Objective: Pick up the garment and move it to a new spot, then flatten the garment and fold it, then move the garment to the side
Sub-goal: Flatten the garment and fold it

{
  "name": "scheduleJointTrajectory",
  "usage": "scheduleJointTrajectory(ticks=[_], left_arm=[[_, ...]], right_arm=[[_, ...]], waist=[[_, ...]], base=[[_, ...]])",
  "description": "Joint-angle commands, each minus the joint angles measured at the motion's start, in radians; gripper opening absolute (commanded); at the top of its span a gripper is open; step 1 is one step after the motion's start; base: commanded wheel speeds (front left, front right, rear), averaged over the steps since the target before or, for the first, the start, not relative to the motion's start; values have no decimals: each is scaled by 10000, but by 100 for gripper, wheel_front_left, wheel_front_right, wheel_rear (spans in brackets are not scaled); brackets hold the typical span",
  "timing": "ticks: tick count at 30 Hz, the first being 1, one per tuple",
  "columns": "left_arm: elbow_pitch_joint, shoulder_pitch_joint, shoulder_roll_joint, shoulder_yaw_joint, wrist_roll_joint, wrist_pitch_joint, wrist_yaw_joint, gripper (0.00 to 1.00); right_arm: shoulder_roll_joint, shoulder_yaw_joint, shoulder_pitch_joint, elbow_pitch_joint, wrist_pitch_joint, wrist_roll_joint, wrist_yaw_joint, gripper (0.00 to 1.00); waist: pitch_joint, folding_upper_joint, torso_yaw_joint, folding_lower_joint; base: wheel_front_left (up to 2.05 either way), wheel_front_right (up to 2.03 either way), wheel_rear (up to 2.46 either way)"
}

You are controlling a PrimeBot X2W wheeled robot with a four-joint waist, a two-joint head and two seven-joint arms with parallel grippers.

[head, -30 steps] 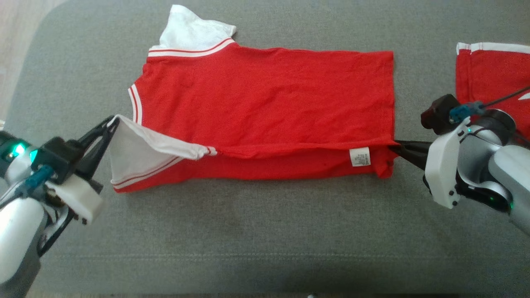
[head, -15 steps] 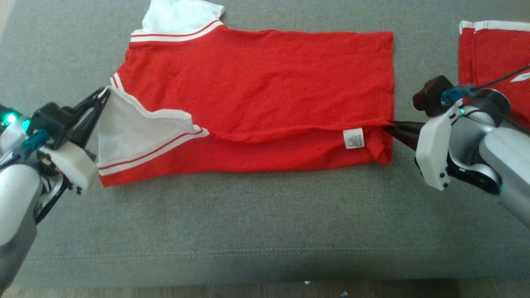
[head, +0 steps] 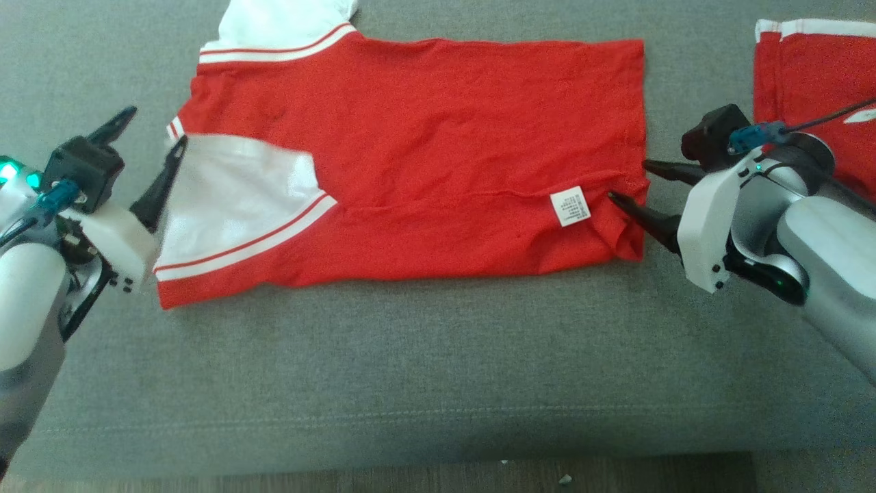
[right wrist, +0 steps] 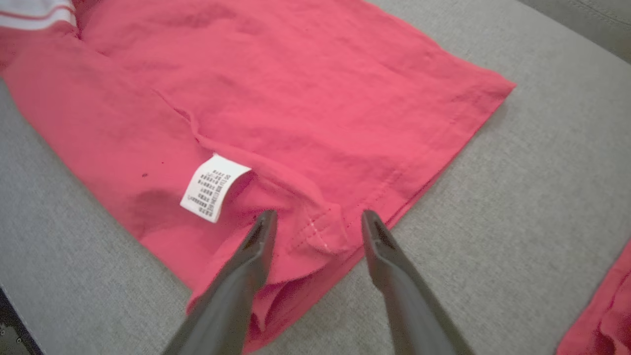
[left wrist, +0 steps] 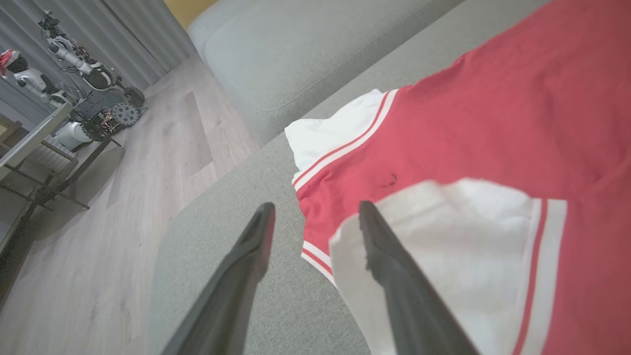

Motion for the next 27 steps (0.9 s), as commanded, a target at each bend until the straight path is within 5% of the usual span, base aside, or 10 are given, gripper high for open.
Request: scheduleJointTrajectory(ticks=[1,14,22,27], left_arm=[[-111,-537,380,586,-57,-117,157,100],[-3094,2032,-606,3727,-1222,-122,2010,100],[-5058,4272,-1808,4756,-1337,-123,2701,100],[-5709,5656,-2741,4890,-1157,-123,2935,100]], right_arm=[[-10,-197,15,-4,-243,133,62,100],[1101,-3168,1340,2048,-3981,1192,62,100],[1902,-4871,2356,2667,-4946,328,62,100],[2503,-7187,3560,1720,-4967,-1577,62,100]], waist=[[-134,0,10,-1],[-1583,0,209,-1],[-2283,0,344,-1],[-2489,0,343,-1]], base=[[0,0,0],[0,0,0],[0,0,0],[0,0,0]])
